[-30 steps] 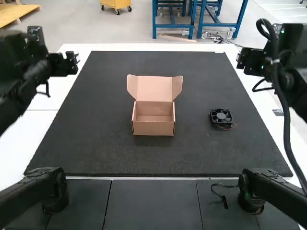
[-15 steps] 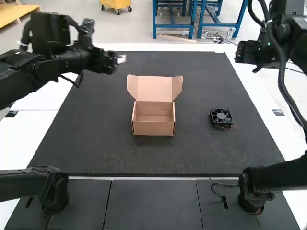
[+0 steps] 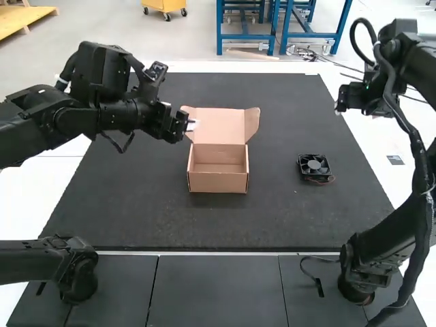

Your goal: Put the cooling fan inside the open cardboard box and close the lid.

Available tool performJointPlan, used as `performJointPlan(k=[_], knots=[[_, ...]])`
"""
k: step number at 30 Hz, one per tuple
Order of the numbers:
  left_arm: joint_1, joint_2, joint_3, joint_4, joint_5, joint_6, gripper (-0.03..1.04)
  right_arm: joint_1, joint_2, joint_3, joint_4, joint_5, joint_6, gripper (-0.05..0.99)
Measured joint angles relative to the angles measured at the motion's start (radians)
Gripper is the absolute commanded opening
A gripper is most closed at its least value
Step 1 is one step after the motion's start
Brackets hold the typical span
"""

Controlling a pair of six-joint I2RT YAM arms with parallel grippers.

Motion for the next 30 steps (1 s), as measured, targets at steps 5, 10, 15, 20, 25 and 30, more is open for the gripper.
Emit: performJointPlan(k=[5,10,15,20,25,30], knots=[[-0.002,-0.053,-0.056,-0.007,-0.072,0.044,0.97,-0.01,0.003,-0.094,0.016,-0.007,-0.049,0.9],[-0.002,-0.077,-0.081,-0.008,-0.101,0.084,0.97,-0.011,0.045,-0.146,0.023,-0.009,-0.087,0.9],[-0.002,-0.078,-0.08,-0.006,-0.116,0.116,0.97,-0.021,0.117,-0.15,0.054,-0.011,-0.104,0.9],[-0.002,-0.078,-0.087,-0.004,-0.117,0.144,0.97,-0.055,0.196,-0.145,0.079,-0.01,-0.117,0.9],[-0.02,-0.078,-0.093,-0.001,-0.106,0.159,0.97,-0.059,0.274,-0.108,0.084,-0.011,-0.123,0.9],[-0.055,-0.078,-0.093,0.011,-0.083,0.163,0.97,-0.059,0.341,-0.058,0.086,-0.011,-0.126,0.9]])
